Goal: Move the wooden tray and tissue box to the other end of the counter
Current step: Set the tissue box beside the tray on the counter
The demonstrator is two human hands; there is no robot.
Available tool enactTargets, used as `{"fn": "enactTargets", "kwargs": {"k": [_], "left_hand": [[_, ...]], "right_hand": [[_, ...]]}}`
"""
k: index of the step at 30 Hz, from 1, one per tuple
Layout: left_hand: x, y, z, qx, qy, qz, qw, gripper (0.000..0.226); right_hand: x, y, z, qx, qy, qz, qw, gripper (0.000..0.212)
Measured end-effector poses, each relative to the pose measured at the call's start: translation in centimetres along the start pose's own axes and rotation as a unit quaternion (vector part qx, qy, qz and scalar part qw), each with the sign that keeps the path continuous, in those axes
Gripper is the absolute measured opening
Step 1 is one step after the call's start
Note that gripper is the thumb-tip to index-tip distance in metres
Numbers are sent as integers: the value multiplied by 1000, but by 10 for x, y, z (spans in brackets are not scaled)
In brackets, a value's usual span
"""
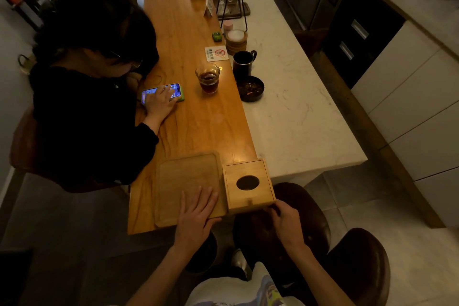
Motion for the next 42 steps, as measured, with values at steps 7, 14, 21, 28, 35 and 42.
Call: {"fn": "enactTargets", "kwargs": {"k": [7,14,21,28,35,42], "left_hand": [[2,-1,2,-7,2,24,1000,68],[-12,8,7,-41,98,-19,994,68],[-17,60,88,-356,342,-129,860,62],[-10,64,90,-299,281,-69,910,64],[-10,64,89,-286,282,-71,913,63],[-1,68,87,-251,246,-33,936,99]], "right_hand": [[0,0,1,-2,-13,4,1000,28],[1,4,-28,133,-288,121,941,49],[-15,-15,-5,185,-540,135,810,79],[-7,-28,22,156,-400,213,878,83],[-9,-29,28,146,-365,219,893,80],[-14,-22,28,129,-362,172,907,82]]}}
Point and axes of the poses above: each hand's wrist, its own y-axis away from the middle knuckle, its own x-axis out of the palm, z = x × y, the point moved 6 cm from there along -y, towards the middle knuckle, and after that the axes turned 12 degrees about z, right-handed, at the moved point
